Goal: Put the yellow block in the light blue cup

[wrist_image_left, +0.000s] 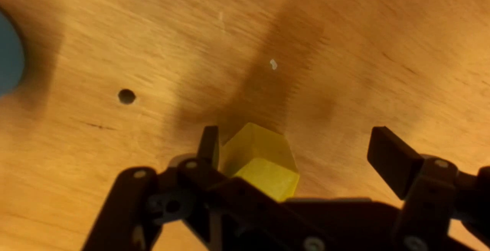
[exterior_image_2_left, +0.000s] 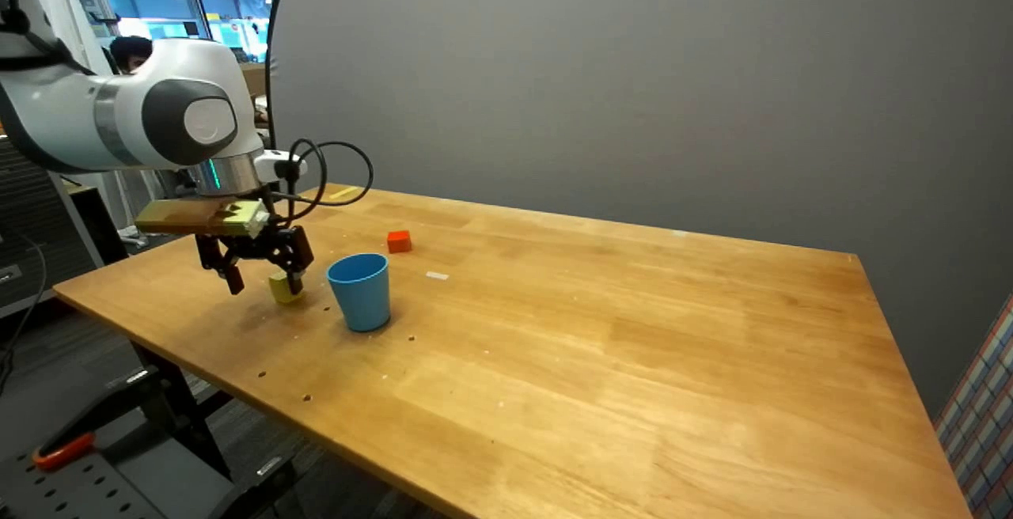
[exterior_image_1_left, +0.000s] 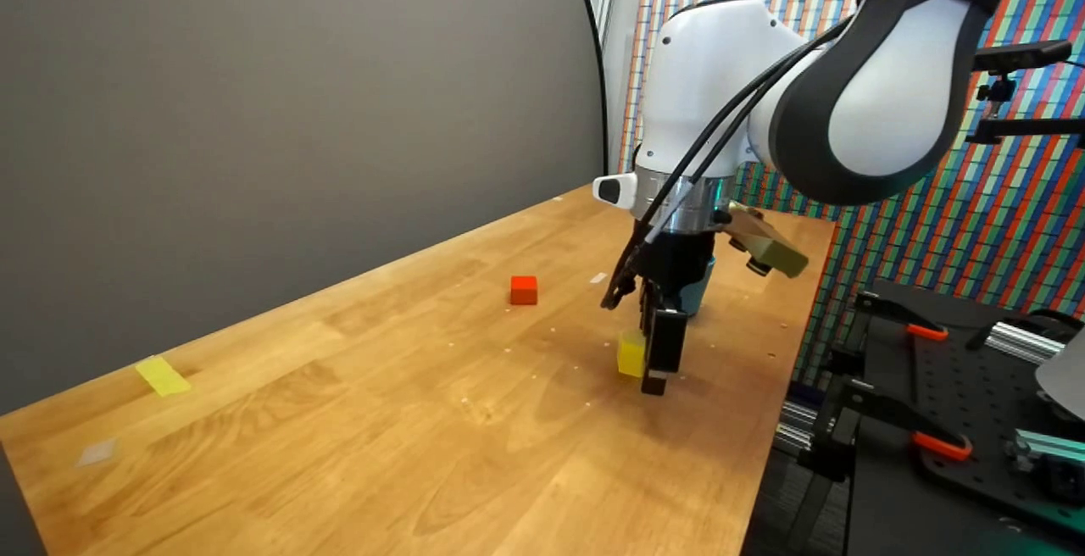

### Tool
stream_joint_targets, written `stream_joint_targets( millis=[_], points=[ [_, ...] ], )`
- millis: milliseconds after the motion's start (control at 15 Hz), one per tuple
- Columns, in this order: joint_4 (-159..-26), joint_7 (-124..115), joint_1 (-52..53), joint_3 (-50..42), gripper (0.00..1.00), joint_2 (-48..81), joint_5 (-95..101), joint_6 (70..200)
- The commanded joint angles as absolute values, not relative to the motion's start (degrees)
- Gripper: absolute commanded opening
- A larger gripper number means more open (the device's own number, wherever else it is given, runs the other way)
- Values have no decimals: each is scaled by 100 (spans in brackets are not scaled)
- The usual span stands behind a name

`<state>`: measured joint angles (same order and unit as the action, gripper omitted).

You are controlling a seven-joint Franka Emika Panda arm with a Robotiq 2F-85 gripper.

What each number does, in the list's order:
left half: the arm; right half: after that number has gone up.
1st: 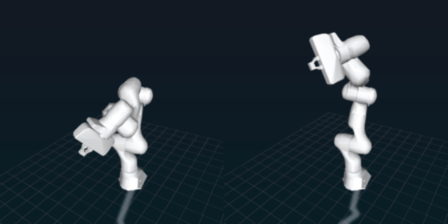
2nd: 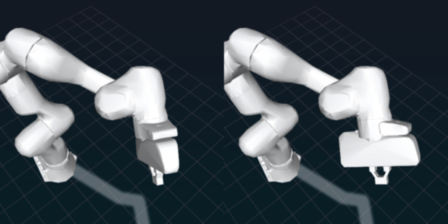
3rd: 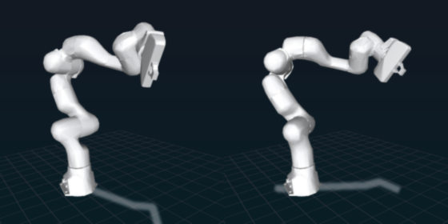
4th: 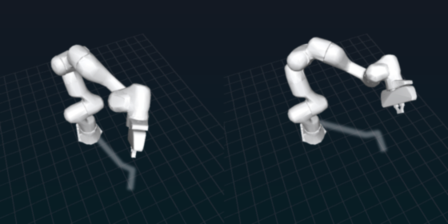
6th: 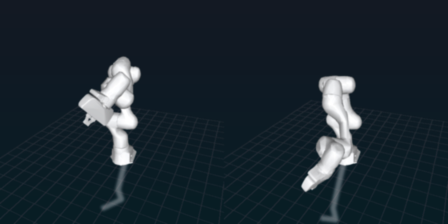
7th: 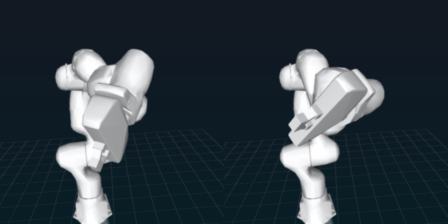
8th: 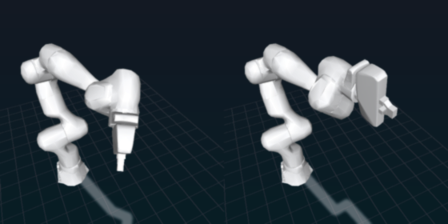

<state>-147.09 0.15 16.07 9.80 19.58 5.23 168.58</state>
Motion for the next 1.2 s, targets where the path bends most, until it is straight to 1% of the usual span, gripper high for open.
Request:
stream_joint_targets(
  millis=[0,67,200,267,400,467,533,667,733,933,1133],
  points=[
    [-14544,-386,2471,12,75,2228,1485,17407],
    [-14509,-476,2733,-311,74,2295,1754,17494],
    [-14446,-621,3125,-761,58,2431,2027,17605],
    [-14441,-642,3223,-833,49,2446,2043,17604],
    [-14470,-688,3393,-901,36,2406,2005,17609],
    [-14464,-704,3457,-939,27,2389,1969,17588],
    [-14492,-725,3482,-965,23,2292,1918,17526],
    [-14557,-916,3660,-1254,25,2027,1942,17363],
    [-14588,-1126,3874,-1584,24,1851,2010,17249],
    [-14747,-1739,4496,-2799,24,1280,2246,17052],
    [-14683,-2636,5177,-4202,24,947,3060,16763]
  ],
)
